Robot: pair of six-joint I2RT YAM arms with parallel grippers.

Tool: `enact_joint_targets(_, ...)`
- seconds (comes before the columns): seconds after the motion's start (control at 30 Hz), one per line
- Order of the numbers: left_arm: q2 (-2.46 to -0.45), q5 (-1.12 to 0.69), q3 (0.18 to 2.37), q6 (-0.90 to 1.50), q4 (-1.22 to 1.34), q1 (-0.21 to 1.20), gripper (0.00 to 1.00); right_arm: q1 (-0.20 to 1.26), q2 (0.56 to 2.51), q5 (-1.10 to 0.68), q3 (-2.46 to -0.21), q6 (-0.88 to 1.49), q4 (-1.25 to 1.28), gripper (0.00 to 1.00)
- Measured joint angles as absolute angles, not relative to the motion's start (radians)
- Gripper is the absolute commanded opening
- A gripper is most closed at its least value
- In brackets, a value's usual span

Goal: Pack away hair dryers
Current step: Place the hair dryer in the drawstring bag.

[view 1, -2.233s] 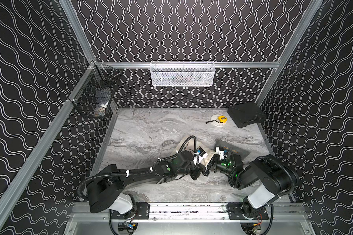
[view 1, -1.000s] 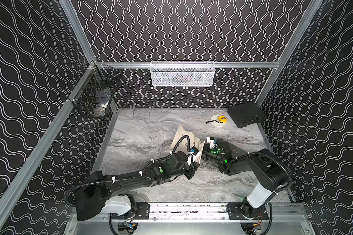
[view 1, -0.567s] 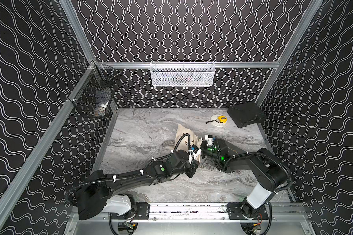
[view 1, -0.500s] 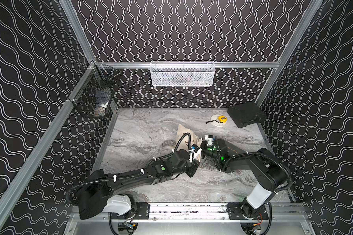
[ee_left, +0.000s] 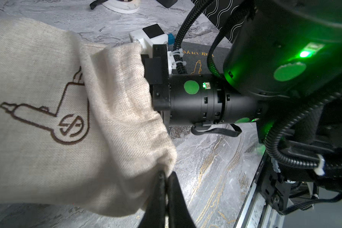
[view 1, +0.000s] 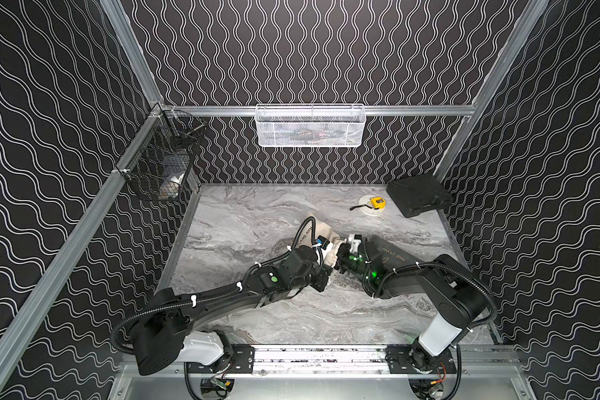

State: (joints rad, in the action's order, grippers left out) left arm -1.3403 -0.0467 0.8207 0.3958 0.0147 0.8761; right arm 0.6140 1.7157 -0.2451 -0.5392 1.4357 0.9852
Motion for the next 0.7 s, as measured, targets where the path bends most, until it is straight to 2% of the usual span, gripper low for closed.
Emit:
enact_joint_targets(0.13, -1.341, -0.049, 0.815, 0.402, 0.015, 0.849, 0.0, 0.625, 1.729, -0.237, -0.553, 1.436, 0.985, 0.33)
enact_joint_targets(0.2, -1.342, -0.049, 0.814, 0.408, 0.014, 0.841, 0.0, 0.629, 1.738, -0.233, -0.555, 1.436, 0.984, 0.44)
enact_joint_targets(0.33, -1.344, -0.052, 0.812, 0.419, 0.008, 0.821, 0.0, 0.633, 1.746, -0.225, -0.556, 1.444, 0.983, 0.52)
enact_joint_targets(0.63, -1.344, -0.057, 0.808, 0.421, -0.001, 0.776, 0.0, 0.634, 1.75, -0.226, -0.565, 1.445, 0.964, 0.59)
enact_joint_targets(0.7, -1.344, -0.056, 0.805, 0.421, -0.004, 0.767, 0.0, 0.634, 1.75, -0.229, -0.566, 1.447, 0.952, 0.64)
